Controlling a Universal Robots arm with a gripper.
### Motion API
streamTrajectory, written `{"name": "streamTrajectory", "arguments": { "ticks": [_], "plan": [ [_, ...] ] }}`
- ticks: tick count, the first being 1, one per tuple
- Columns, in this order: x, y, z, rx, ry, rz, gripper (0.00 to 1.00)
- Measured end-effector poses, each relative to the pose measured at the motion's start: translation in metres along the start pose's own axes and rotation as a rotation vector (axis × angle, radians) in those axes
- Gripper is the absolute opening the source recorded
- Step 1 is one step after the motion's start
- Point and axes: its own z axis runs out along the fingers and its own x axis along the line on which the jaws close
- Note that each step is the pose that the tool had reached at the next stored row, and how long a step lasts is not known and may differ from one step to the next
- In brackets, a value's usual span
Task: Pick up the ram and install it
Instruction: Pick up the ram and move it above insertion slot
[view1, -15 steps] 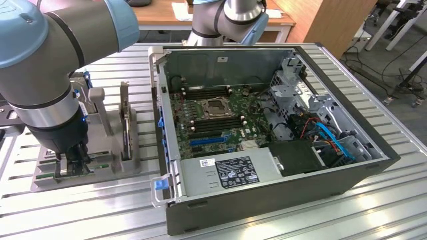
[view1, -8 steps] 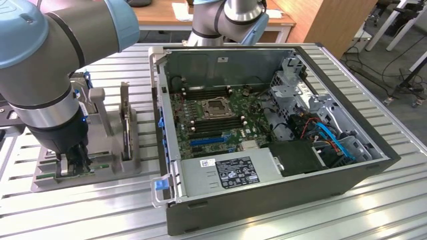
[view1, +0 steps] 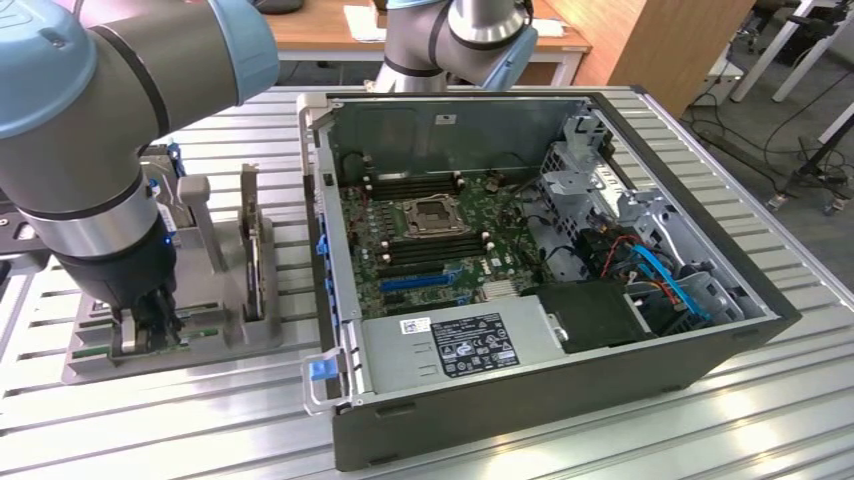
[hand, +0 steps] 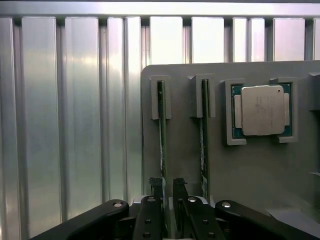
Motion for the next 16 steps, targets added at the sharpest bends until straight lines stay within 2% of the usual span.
{"name": "streamTrajectory", "arguments": {
  "ticks": [16],
  "plan": [
    [0.0008, 0.0000, -0.0001, -0.0001, 0.0001, 0.000, 0.22]
  ]
}}
